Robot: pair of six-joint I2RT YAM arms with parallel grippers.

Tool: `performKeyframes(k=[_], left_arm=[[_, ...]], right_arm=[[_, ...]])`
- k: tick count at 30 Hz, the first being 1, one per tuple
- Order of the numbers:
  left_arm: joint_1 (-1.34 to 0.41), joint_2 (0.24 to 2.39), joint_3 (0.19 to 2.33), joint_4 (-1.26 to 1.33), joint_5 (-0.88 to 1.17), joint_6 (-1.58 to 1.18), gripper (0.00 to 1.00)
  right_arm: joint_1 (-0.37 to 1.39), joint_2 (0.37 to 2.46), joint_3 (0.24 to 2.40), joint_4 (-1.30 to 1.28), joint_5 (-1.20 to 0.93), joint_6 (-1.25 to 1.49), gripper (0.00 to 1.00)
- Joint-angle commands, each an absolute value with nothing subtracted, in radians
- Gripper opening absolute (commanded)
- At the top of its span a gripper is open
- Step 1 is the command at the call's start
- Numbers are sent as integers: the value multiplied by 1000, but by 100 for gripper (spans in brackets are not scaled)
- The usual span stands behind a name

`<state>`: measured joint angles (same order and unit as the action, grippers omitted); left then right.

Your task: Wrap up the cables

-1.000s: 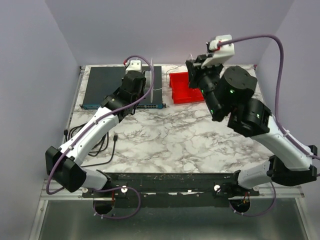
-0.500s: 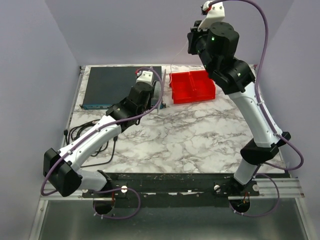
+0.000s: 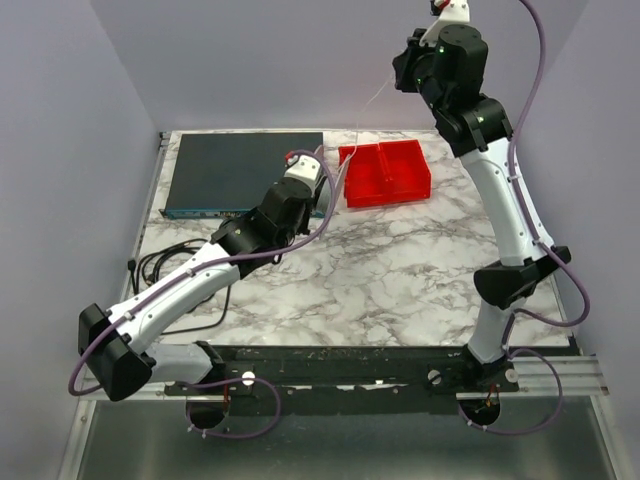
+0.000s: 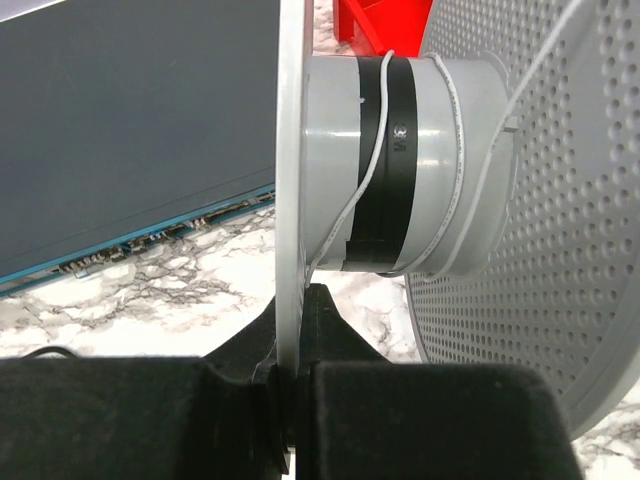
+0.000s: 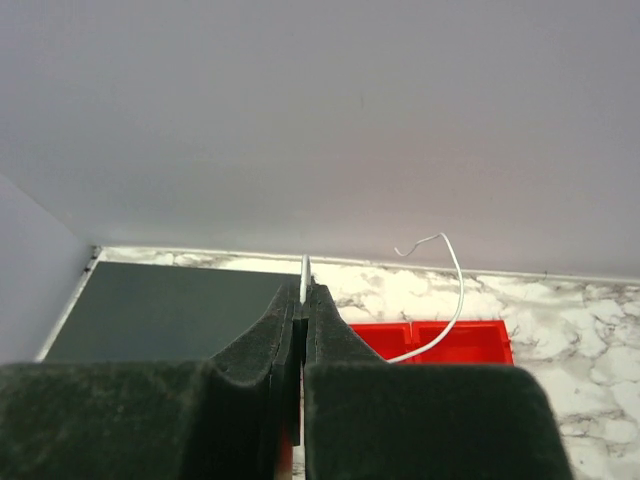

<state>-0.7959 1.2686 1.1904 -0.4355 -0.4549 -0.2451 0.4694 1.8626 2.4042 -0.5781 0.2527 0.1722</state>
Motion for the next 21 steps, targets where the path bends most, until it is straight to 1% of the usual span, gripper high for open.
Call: performKeyframes(k=[1,11,14,21], left_arm=[[-825,1190,1176,-408,-446,-227,0],[-851,1088,1152,-406,-374,-208,0],[-851,1048,1155,-397,-336,-222,0],[-850,976,1219,-416,-264,-273,0]], right_arm=[[401,1893,2368,-566,144,248,1],[347,1961,2326,-575,104,273,1],[338,1965,2260,-558,102,287,1],[335,1940,2021,-450,55,341,1]])
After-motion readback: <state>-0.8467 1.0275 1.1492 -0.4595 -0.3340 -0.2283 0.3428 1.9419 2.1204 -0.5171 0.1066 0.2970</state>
